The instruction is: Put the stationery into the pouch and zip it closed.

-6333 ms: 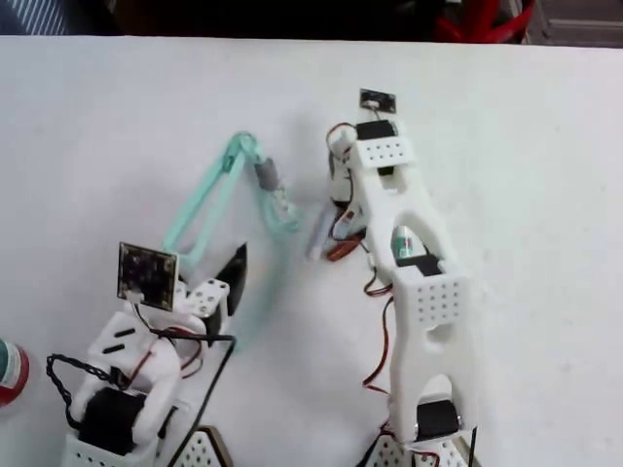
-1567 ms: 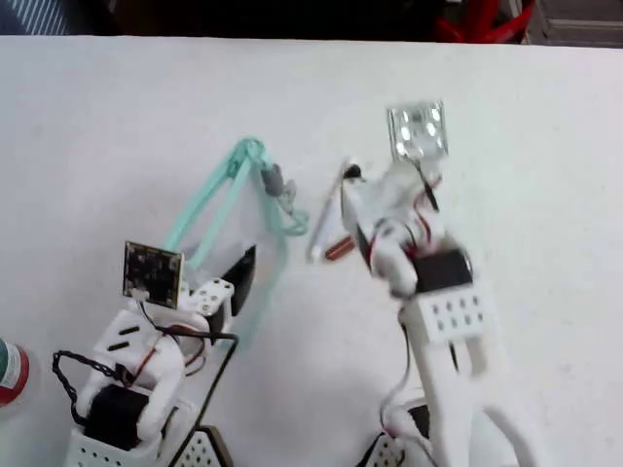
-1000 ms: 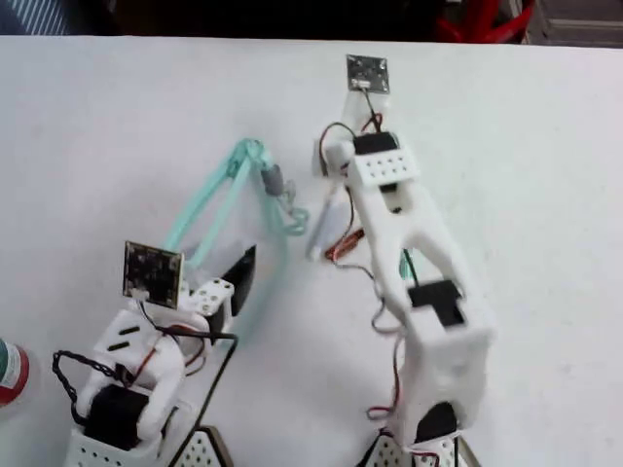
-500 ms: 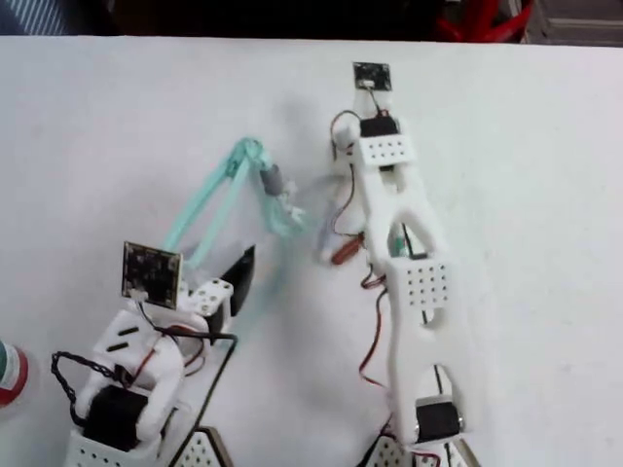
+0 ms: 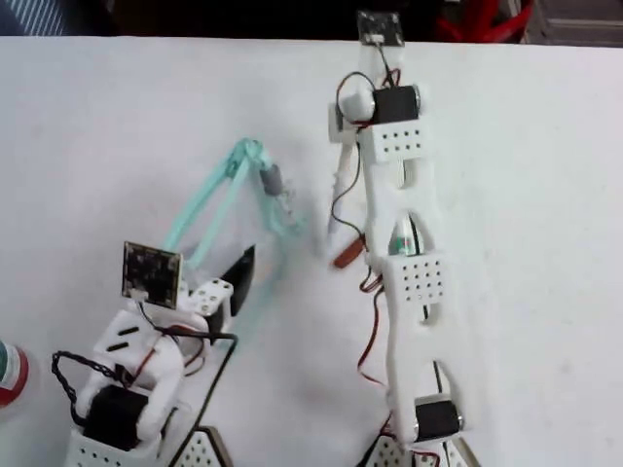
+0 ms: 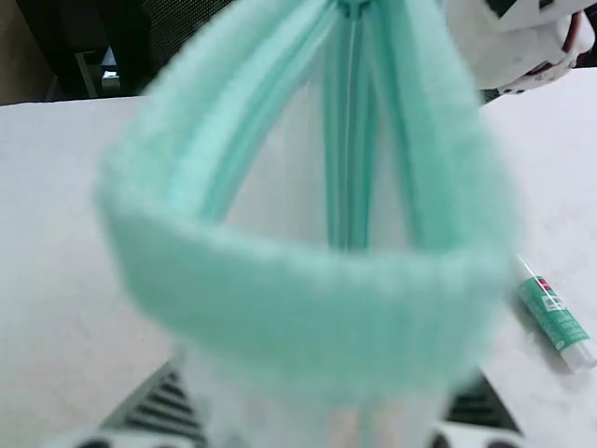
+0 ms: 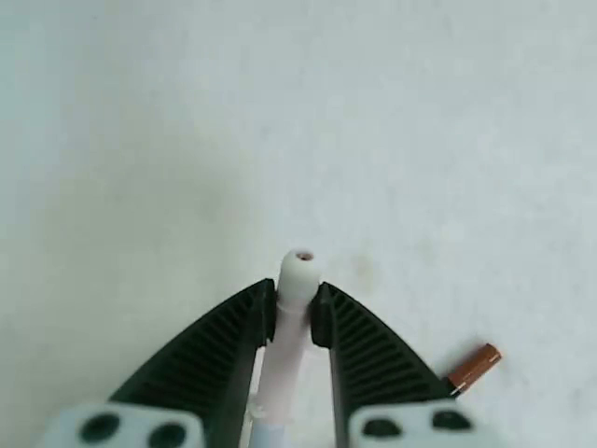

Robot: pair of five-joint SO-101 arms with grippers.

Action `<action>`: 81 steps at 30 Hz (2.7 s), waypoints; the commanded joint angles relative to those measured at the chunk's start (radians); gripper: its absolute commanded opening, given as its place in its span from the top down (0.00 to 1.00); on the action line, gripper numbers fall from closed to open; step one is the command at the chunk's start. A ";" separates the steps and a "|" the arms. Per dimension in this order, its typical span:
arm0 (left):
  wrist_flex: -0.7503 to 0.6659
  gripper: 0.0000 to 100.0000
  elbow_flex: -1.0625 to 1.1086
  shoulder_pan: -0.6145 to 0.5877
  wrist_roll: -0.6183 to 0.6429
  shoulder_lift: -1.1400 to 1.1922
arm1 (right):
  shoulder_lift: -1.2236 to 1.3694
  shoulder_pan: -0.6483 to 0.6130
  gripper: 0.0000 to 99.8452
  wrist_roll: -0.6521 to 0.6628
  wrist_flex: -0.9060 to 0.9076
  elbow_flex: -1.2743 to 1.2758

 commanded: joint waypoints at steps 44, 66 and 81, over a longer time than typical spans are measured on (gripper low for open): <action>-0.002 0.79 0.000 0.140 -0.008 0.004 | -1.914 -0.430 0.98 0.371 -0.750 1.505; -0.006 0.79 -0.003 0.140 -0.009 0.004 | -1.905 -0.602 0.98 0.368 -0.677 1.522; 0.000 0.79 -0.005 0.139 -0.006 0.004 | -1.824 -0.638 0.79 0.365 -0.568 1.645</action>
